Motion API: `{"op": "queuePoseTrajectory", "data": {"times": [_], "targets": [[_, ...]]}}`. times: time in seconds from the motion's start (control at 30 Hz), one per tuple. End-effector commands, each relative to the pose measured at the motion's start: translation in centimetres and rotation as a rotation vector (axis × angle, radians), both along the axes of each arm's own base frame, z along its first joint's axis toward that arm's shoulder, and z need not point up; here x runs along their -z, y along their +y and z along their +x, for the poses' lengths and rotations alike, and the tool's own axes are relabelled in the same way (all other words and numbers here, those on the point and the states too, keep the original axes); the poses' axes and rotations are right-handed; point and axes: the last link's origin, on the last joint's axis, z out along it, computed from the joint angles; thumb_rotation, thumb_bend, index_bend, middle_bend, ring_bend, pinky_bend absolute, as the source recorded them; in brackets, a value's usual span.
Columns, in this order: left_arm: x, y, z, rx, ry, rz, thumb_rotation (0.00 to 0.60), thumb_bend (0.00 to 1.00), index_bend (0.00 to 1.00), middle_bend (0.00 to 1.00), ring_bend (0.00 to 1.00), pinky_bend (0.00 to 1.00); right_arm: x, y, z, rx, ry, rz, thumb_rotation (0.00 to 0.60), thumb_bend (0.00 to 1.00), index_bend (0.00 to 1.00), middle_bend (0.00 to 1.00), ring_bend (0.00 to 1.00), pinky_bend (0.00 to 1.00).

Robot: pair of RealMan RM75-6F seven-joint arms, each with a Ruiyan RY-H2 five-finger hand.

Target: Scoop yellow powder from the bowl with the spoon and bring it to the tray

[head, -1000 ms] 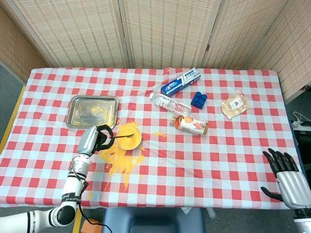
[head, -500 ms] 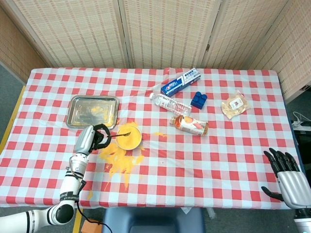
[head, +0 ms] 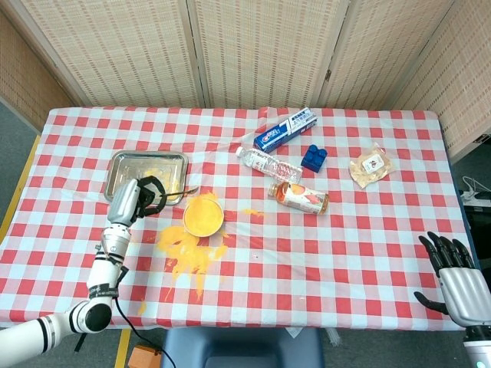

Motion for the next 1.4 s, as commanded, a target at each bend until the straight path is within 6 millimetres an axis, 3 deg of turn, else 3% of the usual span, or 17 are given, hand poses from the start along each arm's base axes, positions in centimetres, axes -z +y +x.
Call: {"op": "queuePoseTrajectory", "data": {"times": [0.03, 0.27, 0.53, 0.7, 0.9, 1.03, 1.23, 1.27, 1.33, 1.37, 1.4], "targets": [[-0.6, 2.9, -1.2, -0.005, 0.019, 0.042, 0.6, 0.78, 0.84, 1.0, 1.0, 1.0, 0.1, -0.1, 0.0, 0.004, 0.006, -0.003, 0.6, 0.07, 0.0, 0.0, 0.0, 0.0], [0.0, 7.4, -4.6, -0.06, 0.023, -0.01, 0.6, 0.77, 0.84, 1.0, 1.0, 1.0, 0.4, -0.6, -0.3, 0.027, 0.02, -0.008, 0.6, 0.07, 0.0, 0.0, 0.0, 0.0], [0.7, 10.0, -7.3, -0.143, 0.009, 0.001, 0.6, 0.73, 0.78, 1.0, 1.0, 1.0, 0.8, -0.5, -0.3, 0.032, 0.022, 0.013, 0.6, 0.07, 0.0, 0.0, 0.0, 0.0], [1.0, 10.8, -8.2, -0.174, 0.038, -0.01, 0.6, 0.68, 0.62, 1.0, 1.0, 1.0, 0.7, -0.3, -0.1, 0.026, 0.022, 0.004, 0.6, 0.07, 0.0, 0.0, 0.0, 0.0], [0.9, 11.2, -9.5, -0.221, 0.085, -0.02, 0.6, 0.56, 0.1, 1.0, 1.0, 1.0, 0.7, -0.3, -0.1, 0.015, 0.017, -0.001, 0.6, 0.07, 0.0, 0.0, 0.0, 0.0], [0.6, 11.3, -9.8, -0.223, 0.116, -0.031, 0.6, 0.53, 0.0, 1.0, 1.0, 1.0, 0.7, -0.3, 0.0, 0.01, 0.016, -0.004, 0.6, 0.07, 0.0, 0.0, 0.0, 0.0], [-0.1, 10.7, -9.1, -0.159, 0.127, -0.027, 0.6, 0.47, 0.0, 1.0, 1.0, 1.0, 0.7, -0.1, 0.1, -0.004, 0.011, -0.01, 0.6, 0.07, 0.0, 0.0, 0.0, 0.0], [-0.2, 9.8, -8.7, -0.115, 0.112, -0.034, 0.6, 0.46, 0.0, 0.99, 0.98, 1.0, 0.7, -0.1, 0.1, -0.007, 0.009, -0.01, 0.6, 0.07, 0.0, 0.0, 0.0, 0.0], [-0.5, 7.2, -8.3, -0.02, 0.12, -0.071, 0.6, 0.45, 0.0, 0.83, 0.82, 0.93, 0.6, -0.2, 0.2, -0.016, 0.001, -0.012, 0.6, 0.07, 0.0, 0.0, 0.0, 0.0], [-0.9, 4.7, -8.3, 0.056, 0.174, -0.098, 0.6, 0.44, 0.0, 0.61, 0.61, 0.8, 0.6, -0.3, 0.2, -0.023, -0.004, -0.015, 0.6, 0.07, 0.0, 0.0, 0.0, 0.0], [-1.3, 2.6, -8.5, 0.111, 0.23, -0.115, 0.6, 0.44, 0.0, 0.48, 0.48, 0.7, 0.6, -0.3, 0.2, -0.03, -0.008, -0.018, 0.6, 0.07, 0.0, 0.0, 0.0, 0.0]]}}
